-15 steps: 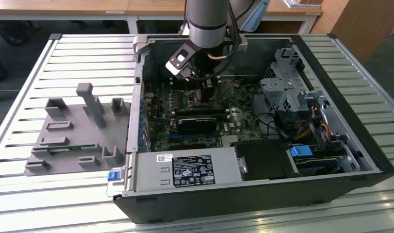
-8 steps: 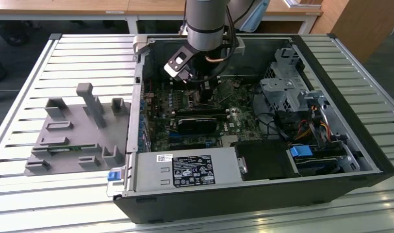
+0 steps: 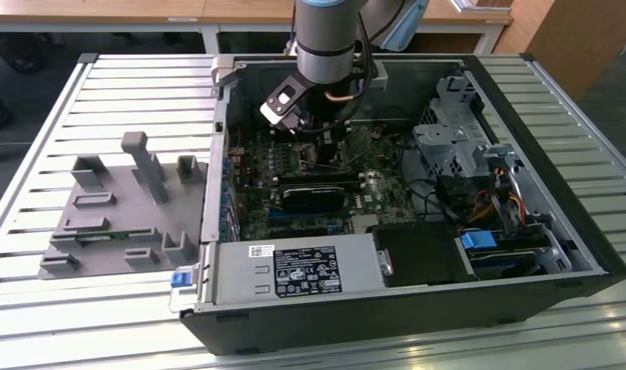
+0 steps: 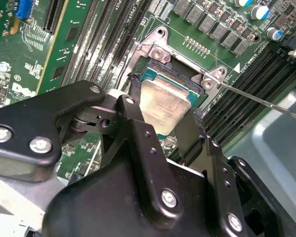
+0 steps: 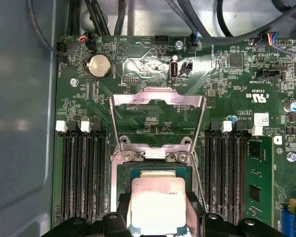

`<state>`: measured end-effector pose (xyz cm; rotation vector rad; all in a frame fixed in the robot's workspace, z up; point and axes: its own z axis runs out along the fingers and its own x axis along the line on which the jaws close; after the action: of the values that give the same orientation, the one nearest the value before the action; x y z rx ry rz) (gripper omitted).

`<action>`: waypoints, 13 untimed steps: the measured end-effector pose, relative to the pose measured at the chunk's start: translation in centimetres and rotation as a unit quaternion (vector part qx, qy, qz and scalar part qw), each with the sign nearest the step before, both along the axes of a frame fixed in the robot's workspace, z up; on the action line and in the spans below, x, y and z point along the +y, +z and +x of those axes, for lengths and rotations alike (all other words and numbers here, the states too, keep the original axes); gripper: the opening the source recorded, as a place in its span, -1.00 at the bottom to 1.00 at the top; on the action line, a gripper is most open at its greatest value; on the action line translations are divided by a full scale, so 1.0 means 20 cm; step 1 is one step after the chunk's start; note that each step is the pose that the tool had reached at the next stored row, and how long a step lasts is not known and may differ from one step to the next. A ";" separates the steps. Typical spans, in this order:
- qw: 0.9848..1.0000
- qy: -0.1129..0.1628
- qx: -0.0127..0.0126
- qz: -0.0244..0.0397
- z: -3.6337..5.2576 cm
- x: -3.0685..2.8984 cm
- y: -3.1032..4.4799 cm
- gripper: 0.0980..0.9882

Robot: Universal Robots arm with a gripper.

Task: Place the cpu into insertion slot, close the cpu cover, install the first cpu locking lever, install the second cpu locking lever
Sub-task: 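Place the cpu into insertion slot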

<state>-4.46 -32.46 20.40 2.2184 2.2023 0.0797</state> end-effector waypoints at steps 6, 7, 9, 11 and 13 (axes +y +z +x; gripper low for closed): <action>1.000 -0.004 0.001 0.000 0.000 0.006 -0.017 -0.03; 1.000 -0.004 0.001 0.000 0.000 0.006 -0.020 -0.03; 1.000 -0.004 0.001 0.000 0.000 0.006 -0.025 -0.03; 1.000 -0.004 0.001 0.000 0.000 0.007 -0.030 -0.03; 1.000 -0.005 0.001 0.000 0.000 0.008 -0.034 -0.03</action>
<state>-4.47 -32.31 19.73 2.2293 2.1929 0.0773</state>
